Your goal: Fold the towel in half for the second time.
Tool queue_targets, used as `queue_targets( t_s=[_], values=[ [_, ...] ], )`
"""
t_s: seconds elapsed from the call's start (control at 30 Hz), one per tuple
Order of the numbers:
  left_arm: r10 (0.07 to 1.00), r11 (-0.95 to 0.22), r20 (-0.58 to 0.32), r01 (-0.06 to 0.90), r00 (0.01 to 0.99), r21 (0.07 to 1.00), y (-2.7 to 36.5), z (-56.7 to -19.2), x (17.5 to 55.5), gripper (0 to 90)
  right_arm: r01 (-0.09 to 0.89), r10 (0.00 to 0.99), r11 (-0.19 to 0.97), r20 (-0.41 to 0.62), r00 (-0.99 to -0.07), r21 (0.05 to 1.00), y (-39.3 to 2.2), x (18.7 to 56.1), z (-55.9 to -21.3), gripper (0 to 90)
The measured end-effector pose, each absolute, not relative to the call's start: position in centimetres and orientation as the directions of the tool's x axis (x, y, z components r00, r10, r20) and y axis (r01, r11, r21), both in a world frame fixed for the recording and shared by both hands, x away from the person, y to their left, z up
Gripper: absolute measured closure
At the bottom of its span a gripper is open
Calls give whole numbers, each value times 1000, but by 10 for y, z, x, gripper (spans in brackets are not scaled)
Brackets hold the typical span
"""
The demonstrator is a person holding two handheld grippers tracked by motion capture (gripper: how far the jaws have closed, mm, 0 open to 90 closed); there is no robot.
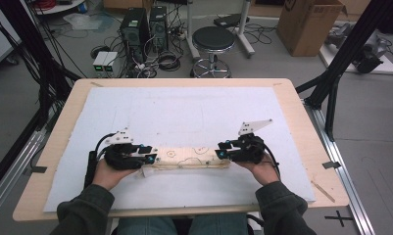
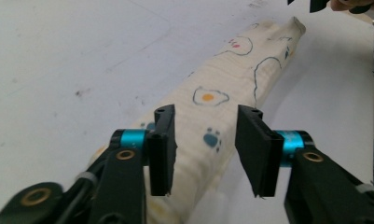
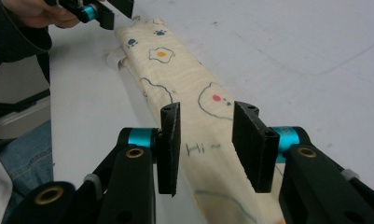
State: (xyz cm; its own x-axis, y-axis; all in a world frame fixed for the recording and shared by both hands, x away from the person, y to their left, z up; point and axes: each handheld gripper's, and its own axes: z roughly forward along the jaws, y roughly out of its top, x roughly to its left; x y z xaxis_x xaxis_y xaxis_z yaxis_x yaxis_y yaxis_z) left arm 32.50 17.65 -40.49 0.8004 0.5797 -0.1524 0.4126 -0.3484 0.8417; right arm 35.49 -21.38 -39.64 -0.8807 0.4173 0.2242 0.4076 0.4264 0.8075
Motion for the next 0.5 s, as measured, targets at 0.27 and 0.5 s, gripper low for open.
queue_targets(
  t_s=[0.27, 0.5],
  values=[
    [549, -416, -151, 425, 822, 804, 141, -413, 344, 858, 405, 395, 502, 214, -893, 764, -174, 367, -402, 829],
    [521, -491, -132, 422, 843, 762, 125, -424, 344, 875, 393, 367, 549, 209, -906, 738, -149, 369, -410, 847]
  ],
)
